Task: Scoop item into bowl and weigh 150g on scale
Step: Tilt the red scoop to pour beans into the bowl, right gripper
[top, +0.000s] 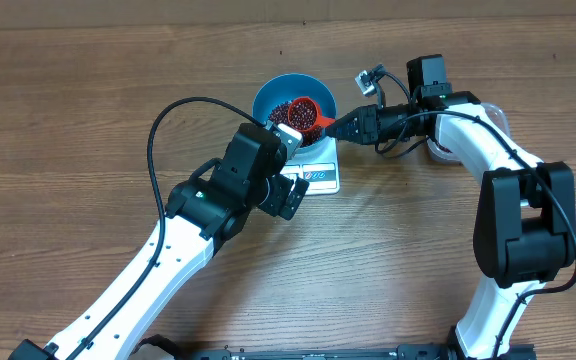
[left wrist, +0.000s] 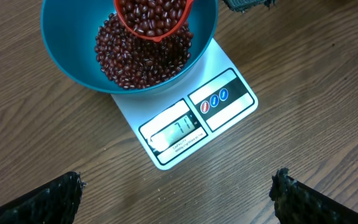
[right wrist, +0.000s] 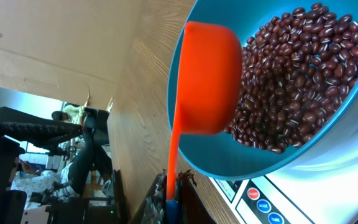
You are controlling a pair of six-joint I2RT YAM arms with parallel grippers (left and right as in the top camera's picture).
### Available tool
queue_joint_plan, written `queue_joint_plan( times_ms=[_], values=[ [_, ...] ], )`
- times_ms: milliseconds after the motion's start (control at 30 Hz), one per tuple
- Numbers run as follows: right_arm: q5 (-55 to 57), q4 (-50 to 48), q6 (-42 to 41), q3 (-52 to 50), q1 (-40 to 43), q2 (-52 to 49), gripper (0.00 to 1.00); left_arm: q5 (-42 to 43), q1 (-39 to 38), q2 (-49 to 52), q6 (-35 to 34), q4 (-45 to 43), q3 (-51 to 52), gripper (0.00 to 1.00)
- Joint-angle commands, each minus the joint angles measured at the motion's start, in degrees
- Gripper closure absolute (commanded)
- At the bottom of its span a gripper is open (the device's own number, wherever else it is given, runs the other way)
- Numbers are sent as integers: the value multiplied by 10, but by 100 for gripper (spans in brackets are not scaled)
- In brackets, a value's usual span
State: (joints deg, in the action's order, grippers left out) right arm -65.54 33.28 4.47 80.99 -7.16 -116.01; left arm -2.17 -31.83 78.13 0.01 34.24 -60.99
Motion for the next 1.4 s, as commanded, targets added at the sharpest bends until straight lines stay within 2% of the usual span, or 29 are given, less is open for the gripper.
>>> queue_joint_plan(
  times_ms=[0,400,533,600,733,1100,1367],
  values=[
    [4,-7,2,5,1,21,96,3,2,3,7,-2,2,1],
    [94,-4,7,5,1,86,96,3,2,3,7,-2,2,0],
    [95,2,66,5,-4,87,96,3,2,3,7,-2,2,0],
    [122,2,73,5,-9,87,96,3,2,3,7,-2,2,0],
    [162,18,137,5,-31,87,96,3,2,3,7,-2,2,0],
    [333,19,170,8,-92,87,96,3,2,3,7,-2,2,1],
    [351,22,199,36,-93,87,96,3,2,3,7,-2,2,1]
  ],
)
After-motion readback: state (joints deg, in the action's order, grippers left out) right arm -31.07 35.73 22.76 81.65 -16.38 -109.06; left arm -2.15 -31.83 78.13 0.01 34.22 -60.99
